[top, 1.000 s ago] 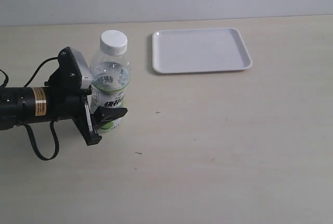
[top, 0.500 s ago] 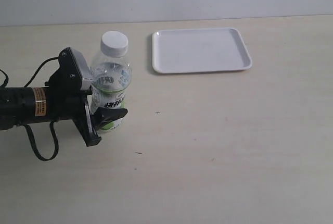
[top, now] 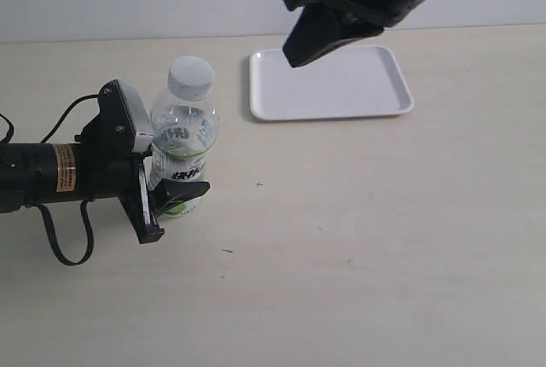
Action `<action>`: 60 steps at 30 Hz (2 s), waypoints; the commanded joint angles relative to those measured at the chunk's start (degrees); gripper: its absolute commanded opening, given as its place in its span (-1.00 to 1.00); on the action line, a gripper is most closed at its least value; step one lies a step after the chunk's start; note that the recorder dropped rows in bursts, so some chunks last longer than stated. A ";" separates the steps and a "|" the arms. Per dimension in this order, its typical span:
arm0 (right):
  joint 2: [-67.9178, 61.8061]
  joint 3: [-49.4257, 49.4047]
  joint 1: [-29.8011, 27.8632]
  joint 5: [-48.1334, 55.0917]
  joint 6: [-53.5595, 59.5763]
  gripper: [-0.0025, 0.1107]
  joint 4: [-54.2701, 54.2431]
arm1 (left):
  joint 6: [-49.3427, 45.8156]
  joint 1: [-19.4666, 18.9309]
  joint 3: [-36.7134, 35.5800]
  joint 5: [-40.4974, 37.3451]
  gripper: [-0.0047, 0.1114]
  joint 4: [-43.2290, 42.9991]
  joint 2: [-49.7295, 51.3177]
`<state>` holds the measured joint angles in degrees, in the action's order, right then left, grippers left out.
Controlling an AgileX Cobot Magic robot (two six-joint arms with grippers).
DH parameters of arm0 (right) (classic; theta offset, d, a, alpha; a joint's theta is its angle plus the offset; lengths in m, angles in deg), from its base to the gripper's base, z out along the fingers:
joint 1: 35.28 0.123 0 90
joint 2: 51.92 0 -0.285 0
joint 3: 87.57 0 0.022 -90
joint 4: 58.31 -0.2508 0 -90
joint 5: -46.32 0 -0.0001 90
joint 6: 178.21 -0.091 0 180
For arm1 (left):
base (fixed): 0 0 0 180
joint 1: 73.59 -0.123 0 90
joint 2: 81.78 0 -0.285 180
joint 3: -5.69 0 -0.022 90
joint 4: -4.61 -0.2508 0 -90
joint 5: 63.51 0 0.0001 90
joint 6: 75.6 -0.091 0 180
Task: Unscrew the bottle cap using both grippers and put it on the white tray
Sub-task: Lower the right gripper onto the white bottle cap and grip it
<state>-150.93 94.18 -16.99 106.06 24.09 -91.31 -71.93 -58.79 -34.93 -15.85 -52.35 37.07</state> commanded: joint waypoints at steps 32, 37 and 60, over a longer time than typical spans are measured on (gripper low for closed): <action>-17.50 23.21 18.05 4.88 -11.48 0.17 23.47 | -0.12 0.17 0.35 0.67 -0.92 -1.15 -0.60; -17.53 23.21 18.05 4.88 -11.48 0.17 23.47 | -0.12 0.17 0.35 0.67 -0.92 -1.15 -0.60; -19.54 25.94 18.05 7.78 -11.33 0.09 22.63 | -0.49 0.17 0.35 0.66 -0.92 -0.92 -0.60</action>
<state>-170.48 119.85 0.91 114.46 12.40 -68.42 -72.30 -58.79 -34.93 -15.74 -53.47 36.95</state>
